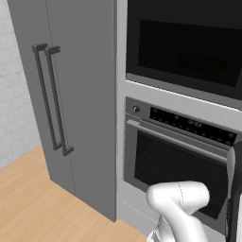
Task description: Pick the carrot from the sink and place it in the bowl. Then pick the bowl and place it in the microwave. Then close the microwave door and press the start button.
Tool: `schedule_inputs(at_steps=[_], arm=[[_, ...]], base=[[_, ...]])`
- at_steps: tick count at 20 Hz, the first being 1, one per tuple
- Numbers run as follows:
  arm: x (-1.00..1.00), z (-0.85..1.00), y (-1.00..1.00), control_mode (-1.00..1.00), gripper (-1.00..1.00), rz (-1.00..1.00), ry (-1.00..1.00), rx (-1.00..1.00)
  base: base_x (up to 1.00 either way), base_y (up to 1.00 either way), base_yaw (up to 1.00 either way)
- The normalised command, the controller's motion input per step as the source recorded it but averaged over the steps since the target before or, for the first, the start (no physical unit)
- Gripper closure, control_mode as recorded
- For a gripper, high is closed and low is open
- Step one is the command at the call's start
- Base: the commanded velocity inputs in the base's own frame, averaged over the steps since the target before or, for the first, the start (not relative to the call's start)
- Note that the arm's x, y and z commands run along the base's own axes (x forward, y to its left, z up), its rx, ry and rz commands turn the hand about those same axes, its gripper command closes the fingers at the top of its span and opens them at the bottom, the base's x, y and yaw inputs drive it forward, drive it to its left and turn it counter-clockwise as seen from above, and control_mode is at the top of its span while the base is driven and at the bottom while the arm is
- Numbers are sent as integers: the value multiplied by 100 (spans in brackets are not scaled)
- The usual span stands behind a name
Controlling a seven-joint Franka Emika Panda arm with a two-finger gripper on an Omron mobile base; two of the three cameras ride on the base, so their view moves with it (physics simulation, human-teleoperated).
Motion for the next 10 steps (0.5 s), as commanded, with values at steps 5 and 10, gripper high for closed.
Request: schedule_inputs(at_steps=[5, 10], arm=[[20, -18, -27, -100, 100, -2, 0, 0], [27, -24, -8, -100, 100, -4, 0, 0]], base=[[0, 0, 0], [0, 0, 0]])
